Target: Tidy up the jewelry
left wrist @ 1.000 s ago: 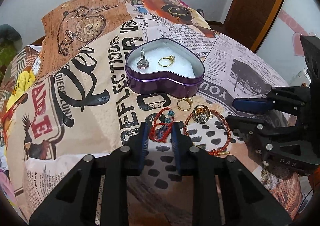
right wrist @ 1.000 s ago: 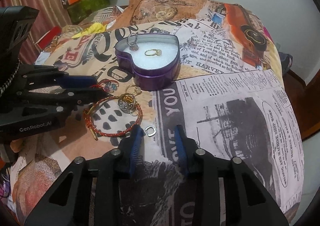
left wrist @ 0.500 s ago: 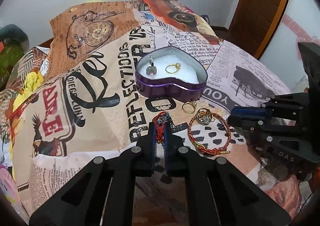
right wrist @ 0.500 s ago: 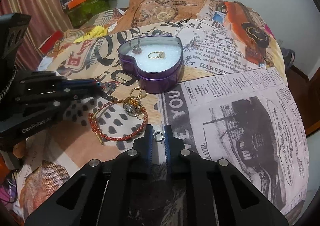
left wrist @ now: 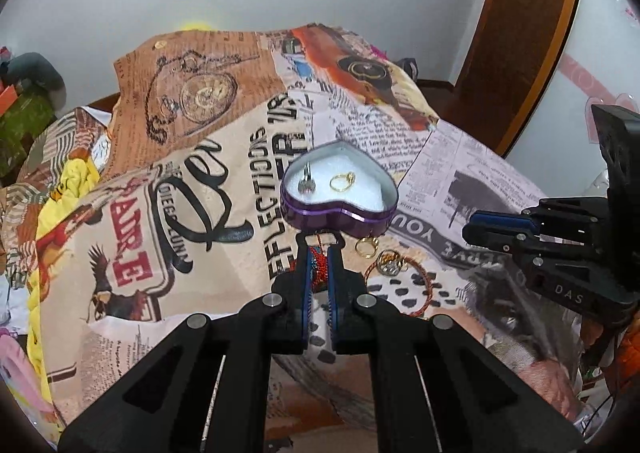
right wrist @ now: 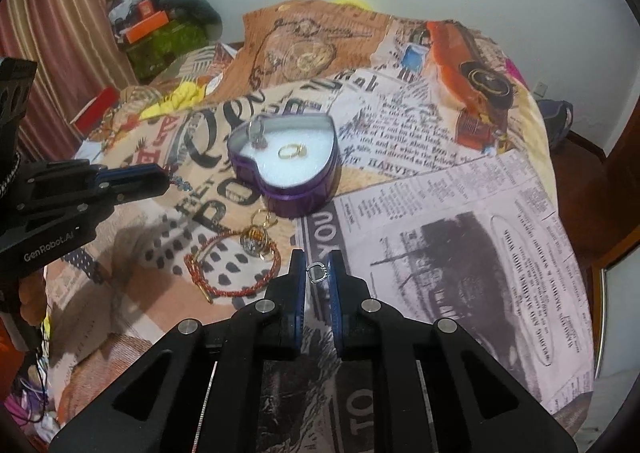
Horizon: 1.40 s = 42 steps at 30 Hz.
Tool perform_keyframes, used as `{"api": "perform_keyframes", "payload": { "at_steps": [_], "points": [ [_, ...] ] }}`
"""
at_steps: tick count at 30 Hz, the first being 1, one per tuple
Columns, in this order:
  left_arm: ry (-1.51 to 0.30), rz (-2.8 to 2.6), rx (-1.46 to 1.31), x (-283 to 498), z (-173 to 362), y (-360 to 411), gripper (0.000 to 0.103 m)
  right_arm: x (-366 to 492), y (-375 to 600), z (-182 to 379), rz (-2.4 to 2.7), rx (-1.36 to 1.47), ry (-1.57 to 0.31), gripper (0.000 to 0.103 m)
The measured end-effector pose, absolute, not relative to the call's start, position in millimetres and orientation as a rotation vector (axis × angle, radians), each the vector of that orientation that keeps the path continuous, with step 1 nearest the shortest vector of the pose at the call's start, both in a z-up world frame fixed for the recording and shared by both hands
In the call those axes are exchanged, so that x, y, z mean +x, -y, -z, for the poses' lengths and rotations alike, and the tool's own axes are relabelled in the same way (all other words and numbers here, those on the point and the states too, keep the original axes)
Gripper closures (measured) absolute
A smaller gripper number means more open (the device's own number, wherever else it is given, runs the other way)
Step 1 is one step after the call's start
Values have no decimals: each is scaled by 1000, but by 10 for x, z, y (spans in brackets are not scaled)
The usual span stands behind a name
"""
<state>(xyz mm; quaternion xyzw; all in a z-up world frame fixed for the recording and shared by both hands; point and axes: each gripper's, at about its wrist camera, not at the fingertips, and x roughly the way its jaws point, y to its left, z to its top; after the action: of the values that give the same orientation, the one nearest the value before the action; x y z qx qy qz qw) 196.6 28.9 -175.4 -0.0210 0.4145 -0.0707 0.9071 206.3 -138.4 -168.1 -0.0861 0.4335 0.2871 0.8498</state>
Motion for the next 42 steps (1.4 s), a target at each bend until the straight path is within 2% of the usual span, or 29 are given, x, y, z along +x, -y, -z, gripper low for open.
{"api": "perform_keyframes", "payload": {
  "at_steps": [21,42],
  "points": [
    [-702,169,-26,2175,1174,-239,97,2249,1405,1191,-581,-126,-760,93],
    [-756,221,-43,2707,1442,-135,97,2521,1095,1495,-635,-139,-815,93]
  ]
}}
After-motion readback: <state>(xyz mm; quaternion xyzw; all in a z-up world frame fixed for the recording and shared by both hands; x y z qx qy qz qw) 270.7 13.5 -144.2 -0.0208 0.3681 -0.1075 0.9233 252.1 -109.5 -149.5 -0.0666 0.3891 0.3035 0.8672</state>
